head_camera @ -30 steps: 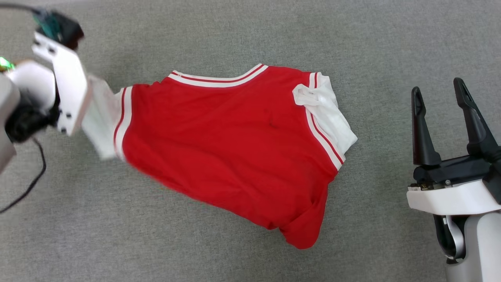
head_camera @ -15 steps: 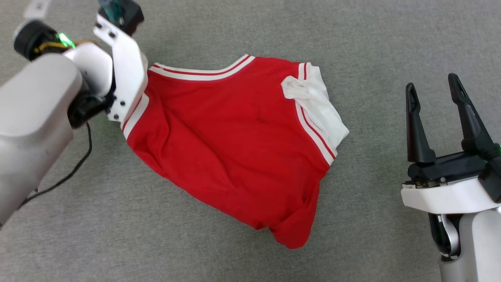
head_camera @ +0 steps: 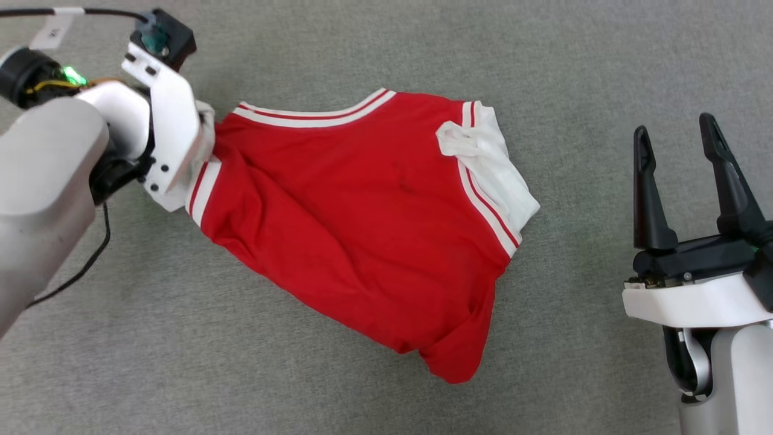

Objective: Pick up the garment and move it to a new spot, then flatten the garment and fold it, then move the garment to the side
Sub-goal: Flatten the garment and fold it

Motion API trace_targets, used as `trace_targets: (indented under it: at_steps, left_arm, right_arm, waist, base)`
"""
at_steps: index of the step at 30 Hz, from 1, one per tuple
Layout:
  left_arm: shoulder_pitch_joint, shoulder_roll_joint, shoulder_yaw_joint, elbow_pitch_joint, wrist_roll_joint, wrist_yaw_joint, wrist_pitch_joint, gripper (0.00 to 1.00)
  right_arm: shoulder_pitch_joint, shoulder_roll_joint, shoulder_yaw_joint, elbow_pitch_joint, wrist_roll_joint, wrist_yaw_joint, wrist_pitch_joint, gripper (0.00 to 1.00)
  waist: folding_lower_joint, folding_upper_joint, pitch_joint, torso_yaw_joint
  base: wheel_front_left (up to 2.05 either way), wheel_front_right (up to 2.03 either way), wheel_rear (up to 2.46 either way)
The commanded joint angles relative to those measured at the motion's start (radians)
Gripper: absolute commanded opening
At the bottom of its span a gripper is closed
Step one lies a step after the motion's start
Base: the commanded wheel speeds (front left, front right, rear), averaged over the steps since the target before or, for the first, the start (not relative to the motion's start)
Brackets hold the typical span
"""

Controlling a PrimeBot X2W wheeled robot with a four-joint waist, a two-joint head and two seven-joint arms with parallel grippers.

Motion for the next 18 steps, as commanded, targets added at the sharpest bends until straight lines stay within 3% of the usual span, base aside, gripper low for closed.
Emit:
trace_targets:
  at_steps: [1,9,18]
  left_arm:
    - [-0.025,-0.002,0.006,-0.015,0.009,0.001,-0.017,1.0]
    - [-0.091,0.029,0.008,-0.148,0.024,0.0,-0.03,1.0]
    - [-0.05,0.074,-0.021,-0.44,-0.104,0.0,0.241,1.0]
  right_arm:
    - [0.01,0.004,-0.001,0.003,-0.001,-0.001,-0.002,1.0]
    - [0.035,0.007,-0.008,0.01,-0.001,-0.001,-0.002,1.0]
    - [0.046,0.009,-0.004,0.011,0.005,-0.001,-0.002,1.0]
  waist:
    - [-0.0001,0.0,-0.02,0.015]
    - [-0.0001,0.0,-0.074,0.049]
    - [-0.0001,0.0,-0.093,0.051]
  base:
    - [0.0,0.0,0.0]
    - [0.0,0.0,0.0]
    - [0.0,0.0,0.0]
